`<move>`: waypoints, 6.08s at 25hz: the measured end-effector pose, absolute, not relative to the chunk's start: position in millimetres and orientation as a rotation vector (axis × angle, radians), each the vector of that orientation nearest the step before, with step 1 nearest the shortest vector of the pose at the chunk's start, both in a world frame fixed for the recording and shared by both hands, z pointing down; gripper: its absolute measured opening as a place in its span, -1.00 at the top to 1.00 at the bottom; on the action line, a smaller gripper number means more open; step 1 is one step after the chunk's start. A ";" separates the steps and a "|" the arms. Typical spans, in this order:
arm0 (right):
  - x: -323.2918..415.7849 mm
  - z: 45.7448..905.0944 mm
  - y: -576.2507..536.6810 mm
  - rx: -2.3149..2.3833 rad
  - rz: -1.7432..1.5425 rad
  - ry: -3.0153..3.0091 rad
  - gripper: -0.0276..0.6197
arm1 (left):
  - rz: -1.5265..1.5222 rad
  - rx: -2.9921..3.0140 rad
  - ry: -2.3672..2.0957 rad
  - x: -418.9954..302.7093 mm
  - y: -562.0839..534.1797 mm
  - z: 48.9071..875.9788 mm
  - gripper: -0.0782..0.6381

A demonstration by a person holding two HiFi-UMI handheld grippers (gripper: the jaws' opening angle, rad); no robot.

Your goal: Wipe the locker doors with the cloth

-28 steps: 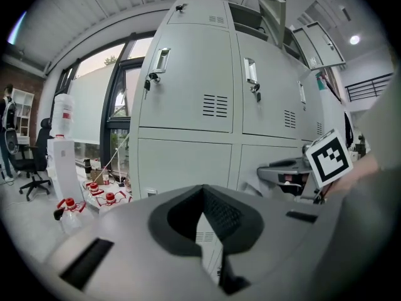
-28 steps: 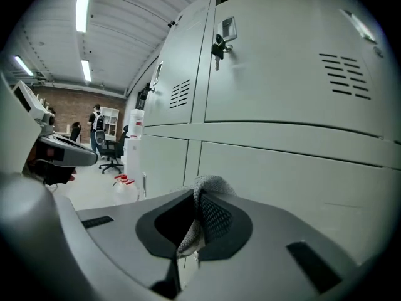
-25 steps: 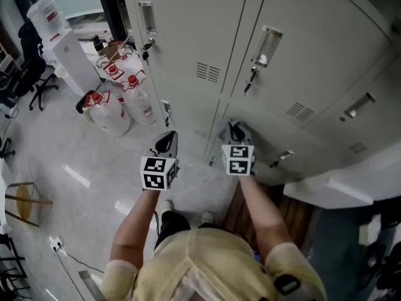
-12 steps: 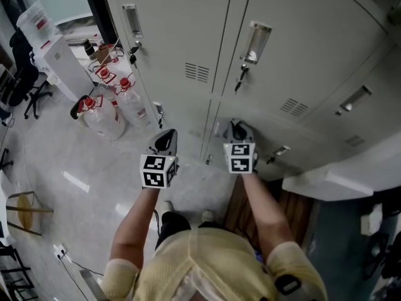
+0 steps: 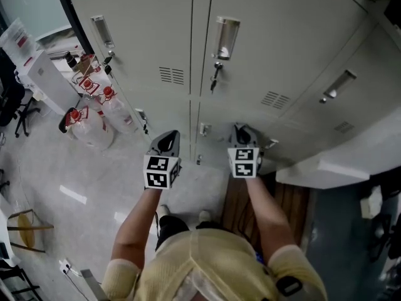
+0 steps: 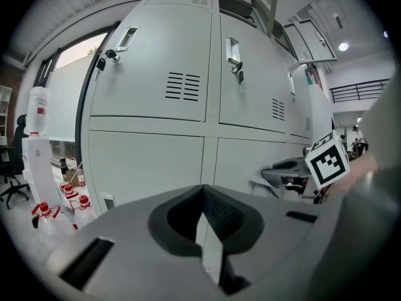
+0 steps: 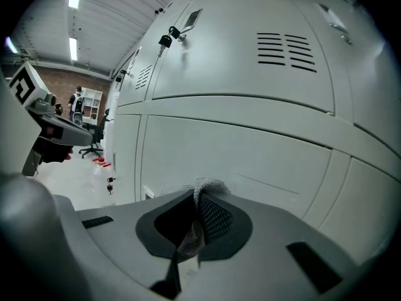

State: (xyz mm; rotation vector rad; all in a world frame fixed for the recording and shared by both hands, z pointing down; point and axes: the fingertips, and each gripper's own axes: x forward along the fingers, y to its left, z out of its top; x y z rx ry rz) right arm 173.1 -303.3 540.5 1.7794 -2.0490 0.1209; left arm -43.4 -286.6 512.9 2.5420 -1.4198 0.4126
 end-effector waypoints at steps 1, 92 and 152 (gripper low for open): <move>179.7 540.7 -301.4 1.791 0.122 -2.038 0.90 | 0.413 2.548 -1.407 -38.2 -287.0 513.7 0.78; 171.7 623.8 -302.9 1.595 0.168 -1.968 0.90 | 0.418 2.507 -1.314 -24.4 -284.3 577.2 0.78; 57.8 683.2 -302.8 1.377 0.257 -2.104 0.90 | 0.454 2.325 -1.493 -112.4 -265.7 621.5 0.78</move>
